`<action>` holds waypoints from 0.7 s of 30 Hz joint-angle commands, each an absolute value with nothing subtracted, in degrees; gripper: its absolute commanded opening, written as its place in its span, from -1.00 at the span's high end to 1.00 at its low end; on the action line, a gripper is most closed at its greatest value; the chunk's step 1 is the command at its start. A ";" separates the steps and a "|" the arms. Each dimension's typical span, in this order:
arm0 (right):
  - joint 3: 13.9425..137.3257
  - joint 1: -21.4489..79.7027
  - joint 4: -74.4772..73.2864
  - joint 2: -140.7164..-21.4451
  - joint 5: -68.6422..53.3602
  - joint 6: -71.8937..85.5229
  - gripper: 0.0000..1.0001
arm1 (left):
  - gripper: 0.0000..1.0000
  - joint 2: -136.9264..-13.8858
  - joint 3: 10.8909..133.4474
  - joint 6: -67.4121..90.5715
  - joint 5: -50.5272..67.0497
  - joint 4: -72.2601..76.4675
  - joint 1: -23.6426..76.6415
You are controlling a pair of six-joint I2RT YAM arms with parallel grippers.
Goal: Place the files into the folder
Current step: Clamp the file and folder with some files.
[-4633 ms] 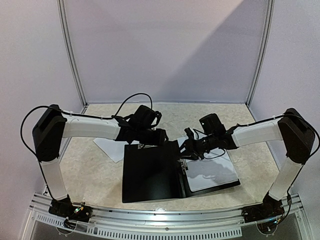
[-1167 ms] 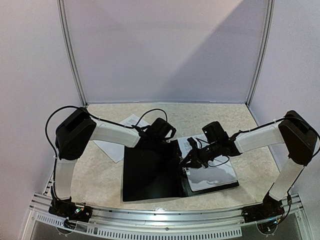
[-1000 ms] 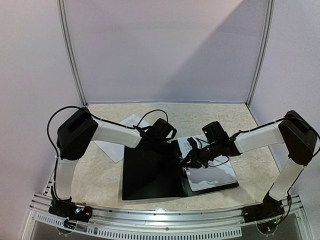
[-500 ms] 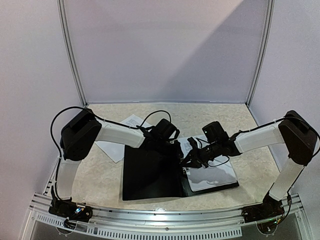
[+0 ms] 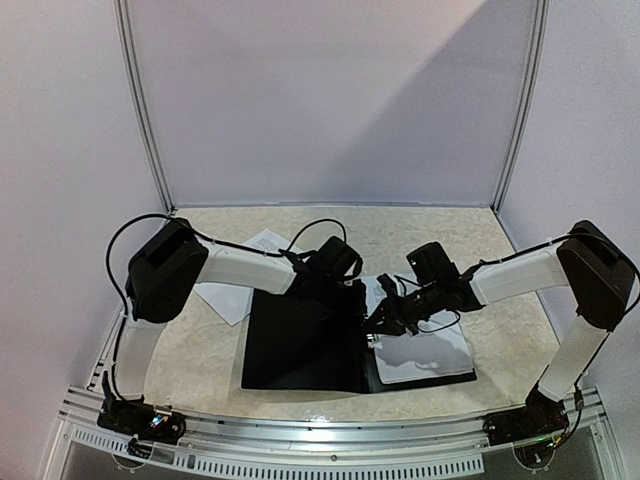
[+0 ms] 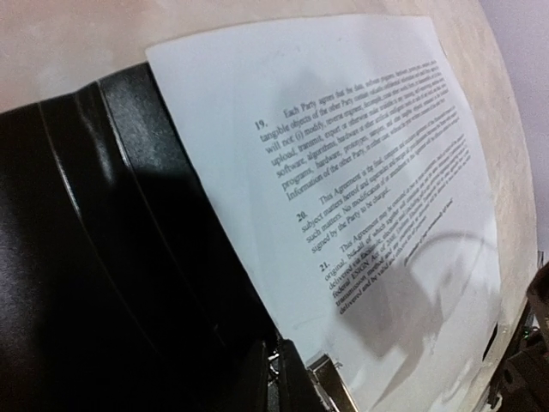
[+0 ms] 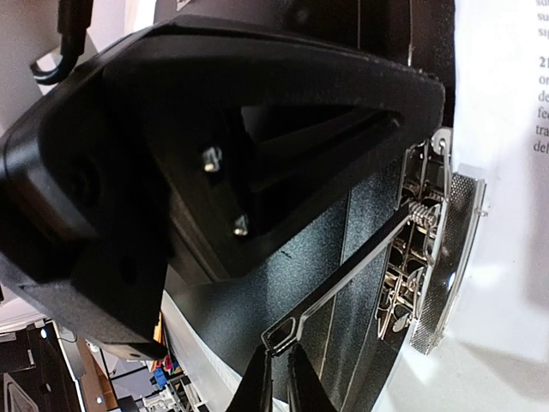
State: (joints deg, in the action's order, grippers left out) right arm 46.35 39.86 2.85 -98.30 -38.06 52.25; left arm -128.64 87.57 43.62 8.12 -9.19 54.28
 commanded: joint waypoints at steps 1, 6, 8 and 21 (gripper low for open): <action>44.68 39.07 1.87 -99.44 -36.50 52.68 0.85 | 0.92 -131.93 87.53 43.55 7.64 -12.81 56.32; 44.18 38.59 2.94 -99.56 -36.97 53.21 0.84 | 1.00 -132.50 87.71 43.51 7.80 -12.79 56.53; 44.03 38.41 3.56 -99.58 -37.33 53.84 0.84 | 1.00 -132.59 87.71 43.62 7.82 -12.83 56.54; 47.35 38.25 4.97 -99.24 -38.53 54.62 0.63 | 1.00 -133.07 88.02 43.68 7.71 -12.85 56.52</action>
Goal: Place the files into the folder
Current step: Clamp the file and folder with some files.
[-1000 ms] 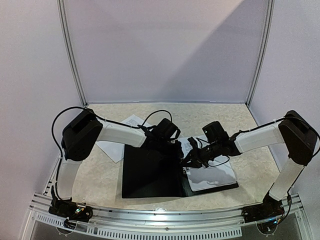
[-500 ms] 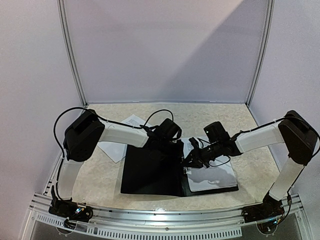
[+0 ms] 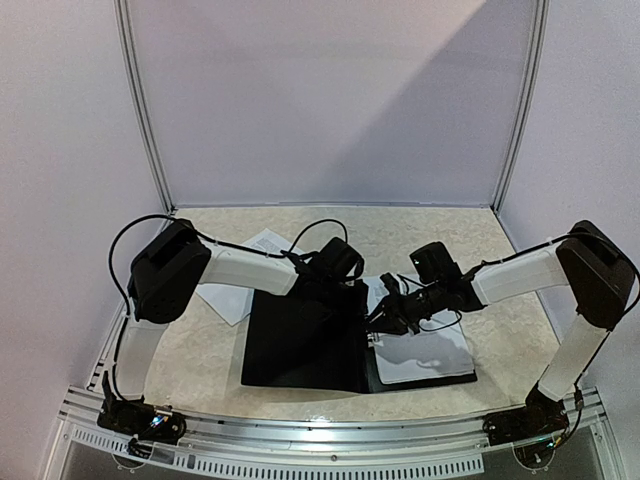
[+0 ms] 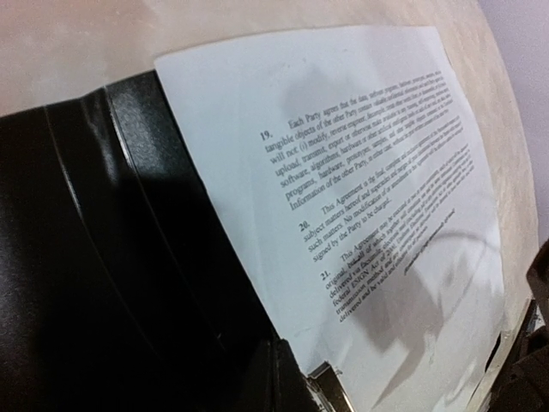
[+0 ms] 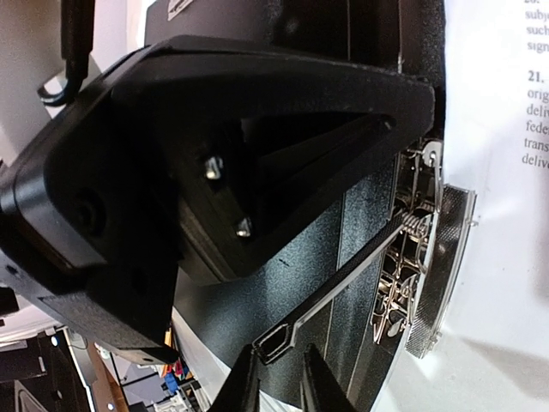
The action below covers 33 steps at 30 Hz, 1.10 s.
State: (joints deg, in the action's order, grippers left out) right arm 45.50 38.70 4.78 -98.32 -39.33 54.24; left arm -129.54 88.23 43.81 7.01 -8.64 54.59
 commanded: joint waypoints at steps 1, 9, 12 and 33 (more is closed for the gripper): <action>47.68 38.31 4.96 -99.19 -38.61 54.59 0.60 | 1.00 -133.07 88.06 43.68 7.63 -12.98 56.55; 48.77 38.31 3.60 -99.01 -37.87 54.43 0.41 | 1.00 -133.10 88.33 44.31 7.04 -14.04 56.67; 48.42 38.29 3.46 -99.46 -37.75 54.54 0.42 | 1.00 -133.21 88.57 44.30 6.79 -14.38 56.61; 44.54 37.52 5.55 -98.70 -37.07 56.22 0.66 | 1.00 -133.47 88.86 44.12 7.10 -14.28 56.69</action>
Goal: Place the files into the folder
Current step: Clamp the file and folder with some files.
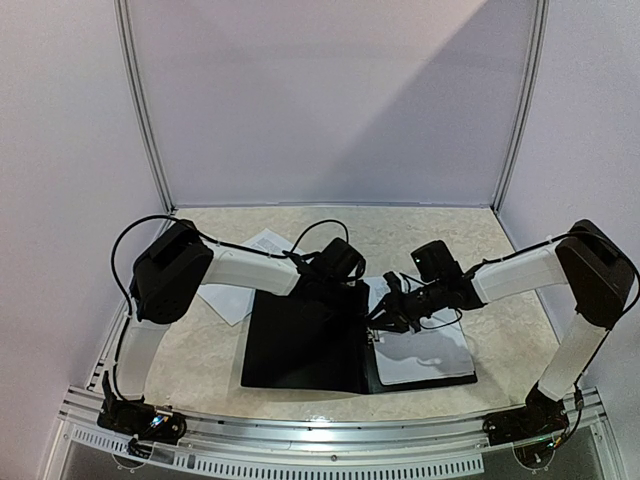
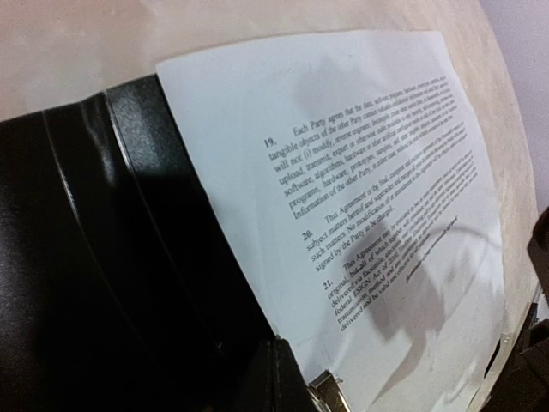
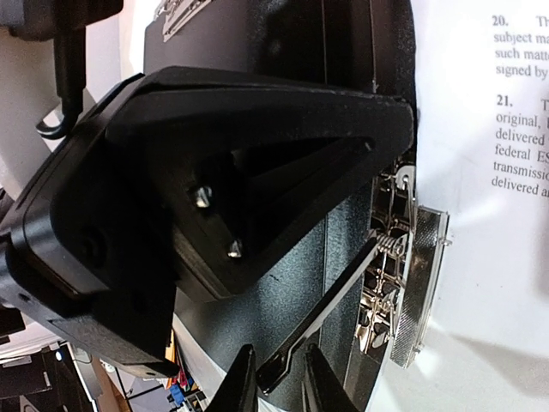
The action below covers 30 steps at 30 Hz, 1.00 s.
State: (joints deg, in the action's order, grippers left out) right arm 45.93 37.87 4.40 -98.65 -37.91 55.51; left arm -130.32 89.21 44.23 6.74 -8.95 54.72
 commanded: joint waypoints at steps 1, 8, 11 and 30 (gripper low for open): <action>44.37 37.50 5.74 -98.63 -37.09 56.37 0.68 | 1.00 -133.46 88.85 44.04 7.12 -14.25 56.62; 42.93 37.45 7.02 -98.38 -37.38 57.18 0.75 | 1.00 -133.46 88.90 43.91 7.12 -14.08 56.64; 42.05 37.46 7.84 -97.71 -37.53 57.71 0.72 | 1.00 -133.60 88.90 43.86 7.19 -14.07 56.66; 45.15 36.85 7.38 -96.90 -37.09 57.63 0.24 | 1.00 -133.93 89.23 43.71 7.63 -14.24 56.62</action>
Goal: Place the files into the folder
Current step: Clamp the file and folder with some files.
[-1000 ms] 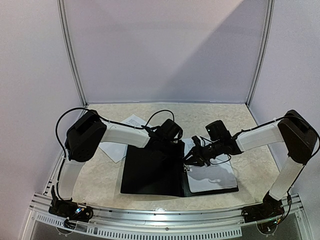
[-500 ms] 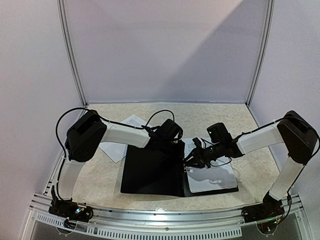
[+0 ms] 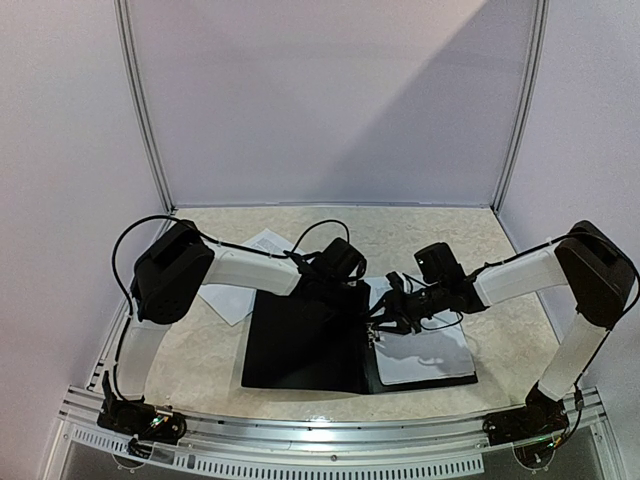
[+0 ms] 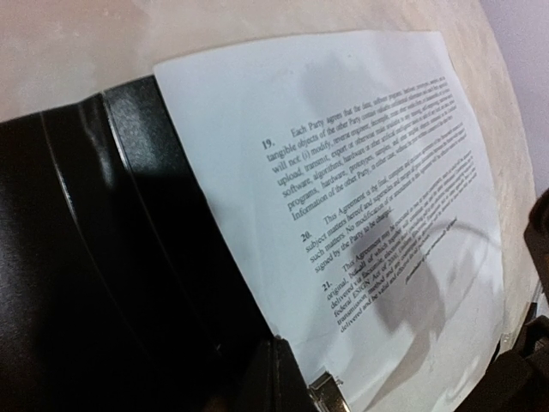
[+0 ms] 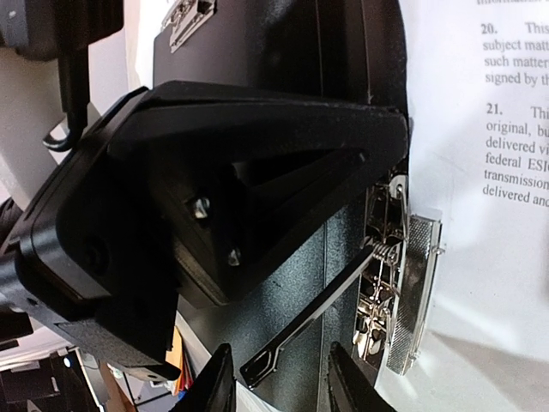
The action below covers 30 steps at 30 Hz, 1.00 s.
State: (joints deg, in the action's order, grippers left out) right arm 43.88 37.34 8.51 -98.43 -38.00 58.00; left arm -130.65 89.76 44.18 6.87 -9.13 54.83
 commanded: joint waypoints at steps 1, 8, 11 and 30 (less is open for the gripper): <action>45.21 36.79 7.31 -96.93 -37.07 57.51 0.22 | 1.00 -134.01 89.29 43.69 7.64 -14.18 56.61; 44.36 36.56 7.37 -96.42 -36.50 57.80 0.29 | 1.00 -134.13 89.64 43.59 7.80 -14.29 56.69; 43.79 36.27 7.80 -96.12 -36.54 57.91 0.32 | 1.00 -134.12 89.65 43.59 7.79 -14.39 56.63; 42.17 35.92 10.09 -96.48 -37.77 59.18 0.65 | 1.00 -134.53 89.65 43.68 8.07 -14.24 56.68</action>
